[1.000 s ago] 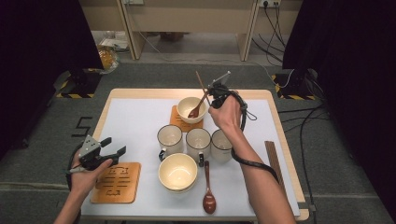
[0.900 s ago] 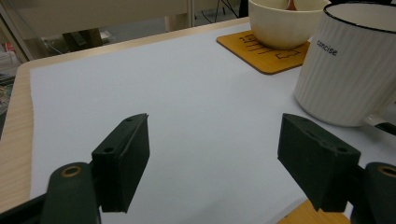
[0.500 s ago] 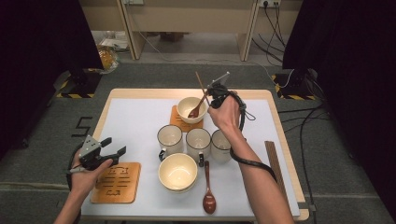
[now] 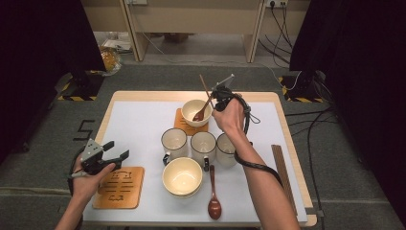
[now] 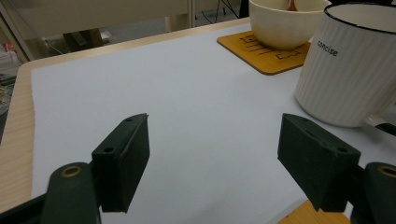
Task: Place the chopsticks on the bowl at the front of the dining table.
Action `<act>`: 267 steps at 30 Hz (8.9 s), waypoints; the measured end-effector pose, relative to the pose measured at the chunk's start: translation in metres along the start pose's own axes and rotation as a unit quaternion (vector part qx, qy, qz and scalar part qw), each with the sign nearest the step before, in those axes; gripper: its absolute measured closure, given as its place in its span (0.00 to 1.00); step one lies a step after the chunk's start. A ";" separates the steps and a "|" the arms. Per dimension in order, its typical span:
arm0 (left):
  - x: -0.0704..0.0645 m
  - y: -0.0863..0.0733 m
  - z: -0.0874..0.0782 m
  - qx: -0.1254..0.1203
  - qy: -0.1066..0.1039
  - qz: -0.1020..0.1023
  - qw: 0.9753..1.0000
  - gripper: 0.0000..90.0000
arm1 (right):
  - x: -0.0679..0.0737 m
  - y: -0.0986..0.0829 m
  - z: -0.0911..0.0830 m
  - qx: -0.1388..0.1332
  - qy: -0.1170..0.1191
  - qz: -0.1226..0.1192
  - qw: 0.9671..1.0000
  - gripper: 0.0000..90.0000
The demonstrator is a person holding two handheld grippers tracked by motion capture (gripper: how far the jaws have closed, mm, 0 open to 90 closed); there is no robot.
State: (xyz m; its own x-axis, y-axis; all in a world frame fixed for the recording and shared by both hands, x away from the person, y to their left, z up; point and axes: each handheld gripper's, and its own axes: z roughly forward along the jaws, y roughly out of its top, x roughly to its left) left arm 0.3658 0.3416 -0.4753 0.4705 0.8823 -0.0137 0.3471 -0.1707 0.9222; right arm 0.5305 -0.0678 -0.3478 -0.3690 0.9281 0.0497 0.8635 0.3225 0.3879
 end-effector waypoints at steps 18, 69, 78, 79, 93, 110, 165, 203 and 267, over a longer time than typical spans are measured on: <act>0.000 0.000 0.000 0.000 0.000 -0.001 1.000 0.28 | 0.001 0.004 0.008 0.004 0.003 0.000 1.000 0.96; 0.001 0.000 0.000 -0.002 0.000 -0.003 1.000 0.27 | 0.005 0.012 0.028 0.018 0.002 -0.008 1.000 0.96; 0.002 0.001 -0.001 -0.002 0.000 -0.003 1.000 0.27 | 0.005 0.013 0.034 0.023 0.003 -0.008 1.000 0.96; 0.001 0.001 -0.001 -0.002 0.000 -0.003 1.000 0.27 | 0.006 0.013 0.034 0.024 0.003 -0.007 1.000 0.96; 0.001 0.001 0.000 -0.004 0.000 -0.004 1.000 0.27 | 0.006 0.013 0.039 0.029 0.003 -0.013 0.999 0.96; 0.001 0.001 0.000 -0.003 0.000 -0.004 1.000 0.27 | 0.006 0.012 0.045 0.037 0.005 -0.016 0.999 0.96; -0.001 0.001 0.001 -0.002 -0.002 -0.003 1.000 0.27 | 0.001 0.011 0.041 0.010 0.021 -0.001 1.000 0.83; -0.003 0.001 0.003 0.000 -0.003 0.001 1.000 0.27 | -0.021 -0.007 0.013 -0.011 0.018 0.020 1.000 0.76; -0.007 0.002 0.003 0.001 -0.003 0.005 1.000 0.26 | -0.063 -0.052 -0.017 -0.030 0.010 0.052 0.998 0.68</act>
State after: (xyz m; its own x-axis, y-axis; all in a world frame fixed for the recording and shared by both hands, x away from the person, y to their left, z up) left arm 0.3663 0.3340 -0.4744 0.4782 0.8782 -0.0066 0.3434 -0.1801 0.9218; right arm 0.5030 -0.1458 -0.3558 -0.2862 0.9517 0.1111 0.8752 0.2124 0.4346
